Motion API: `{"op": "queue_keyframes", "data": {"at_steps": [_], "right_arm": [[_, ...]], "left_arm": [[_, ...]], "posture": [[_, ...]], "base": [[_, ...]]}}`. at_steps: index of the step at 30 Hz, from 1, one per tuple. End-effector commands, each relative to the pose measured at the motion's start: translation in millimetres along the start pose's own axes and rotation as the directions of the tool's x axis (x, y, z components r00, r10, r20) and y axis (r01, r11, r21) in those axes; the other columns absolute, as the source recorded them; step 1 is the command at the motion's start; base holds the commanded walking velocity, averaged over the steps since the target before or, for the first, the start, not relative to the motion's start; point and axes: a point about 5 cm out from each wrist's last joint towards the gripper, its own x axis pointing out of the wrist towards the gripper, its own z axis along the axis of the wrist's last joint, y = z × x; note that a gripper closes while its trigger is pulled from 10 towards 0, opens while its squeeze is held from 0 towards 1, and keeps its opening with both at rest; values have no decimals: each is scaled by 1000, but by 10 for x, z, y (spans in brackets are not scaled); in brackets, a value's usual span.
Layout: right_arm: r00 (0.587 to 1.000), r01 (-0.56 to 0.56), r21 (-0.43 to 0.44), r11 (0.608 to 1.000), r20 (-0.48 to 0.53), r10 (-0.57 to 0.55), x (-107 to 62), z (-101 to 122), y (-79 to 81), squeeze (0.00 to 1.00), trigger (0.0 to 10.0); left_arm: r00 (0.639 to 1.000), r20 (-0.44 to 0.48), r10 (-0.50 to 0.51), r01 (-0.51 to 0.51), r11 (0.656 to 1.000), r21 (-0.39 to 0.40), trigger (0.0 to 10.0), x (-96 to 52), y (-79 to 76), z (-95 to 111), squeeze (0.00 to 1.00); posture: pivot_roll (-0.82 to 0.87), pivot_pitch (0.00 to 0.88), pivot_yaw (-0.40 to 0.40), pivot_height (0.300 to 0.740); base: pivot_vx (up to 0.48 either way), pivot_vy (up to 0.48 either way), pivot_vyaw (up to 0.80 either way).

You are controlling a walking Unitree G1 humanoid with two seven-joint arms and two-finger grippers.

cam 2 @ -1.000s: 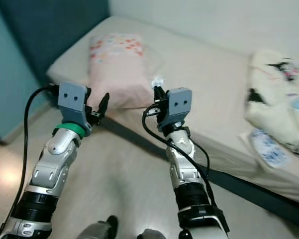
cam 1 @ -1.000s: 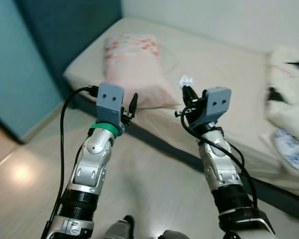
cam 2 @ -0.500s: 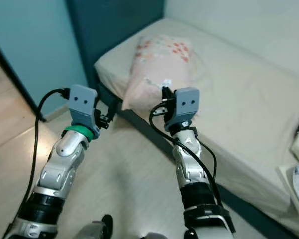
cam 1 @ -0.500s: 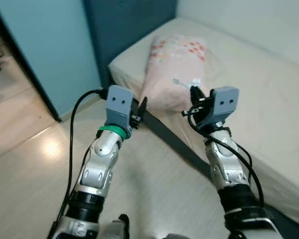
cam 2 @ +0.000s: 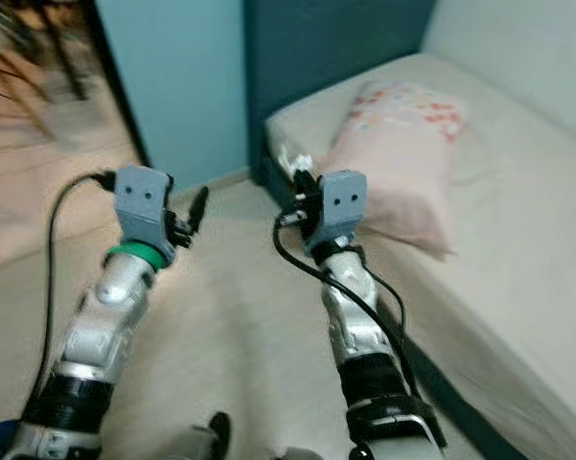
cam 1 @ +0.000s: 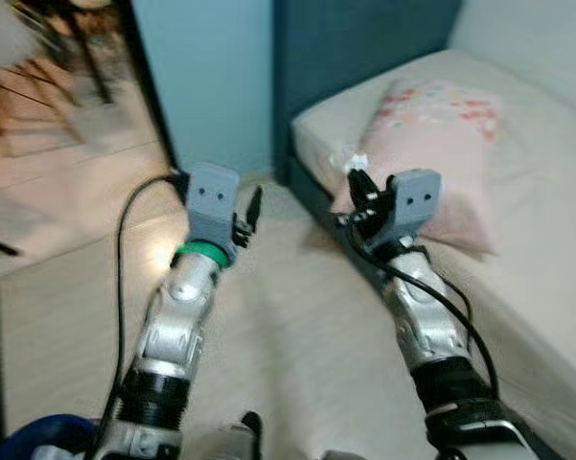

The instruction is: Clean up the room

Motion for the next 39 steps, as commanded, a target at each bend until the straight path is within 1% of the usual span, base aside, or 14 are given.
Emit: {"op": "queue_keyframes", "data": {"at_steps": [1,3,12,24,28,32,34,36,38,39], "right_arm": [[1000,8,17,1000,-3,-8,-10,-17,15,0,10000],[1000,15,26,1000,-3,-15,-15,-21,12,0,10000],[1000,12,41,999,3,-12,-27,-20,27,0,10000],[1000,-1,22,1000,-2,1,-23,-26,43,0,10000],[1000,-11,12,1000,-6,11,-30,-32,45,0,10000],[1000,-18,3,1000,-10,18,-34,-38,49,0,10000],[999,-43,-28,999,-21,42,-44,-56,67,0,10000],[999,-43,-28,999,-21,42,-44,-56,67,0,10000],[996,-77,-50,996,-47,75,-76,-109,92,0,10000],[996,-77,-50,996,-47,75,-76,-109,92,0,10000]], "left_arm": [[1000,-16,15,-14,1000,21,10000,-18,49,-50,0],[1000,-22,22,-21,999,33,10000,-12,63,-67,0],[999,-23,27,-26,999,34,10000,-9,72,-70,0],[999,-23,32,-31,999,33,10000,-5,75,-72,0],[999,-22,33,-33,999,23,10000,-9,74,-71,0],[999,-29,37,-37,999,11,10000,-14,76,-77,0],[999,-40,18,-17,1000,13,10000,-33,60,-98,0],[999,-40,18,-17,1000,13,10000,-33,60,-98,0],[998,-60,-3,4,1000,20,10000,-78,52,-148,0],[998,-60,-3,4,1000,20,10000,-78,52,-148,0]], "posture": [[-7,0,15,708],[-9,0,17,708],[-8,0,18,708],[-7,0,17,708],[-6,0,17,708],[-6,0,17,708],[-5,0,18,708],[-5,0,18,708],[-3,0,18,708],[-3,0,18,708]], "base": [[300,0,750],[474,0,0],[475,0,0],[472,0,0],[436,0,788],[0,0,788],[0,0,788],[0,0,788],[0,0,788],[0,0,788]]}}
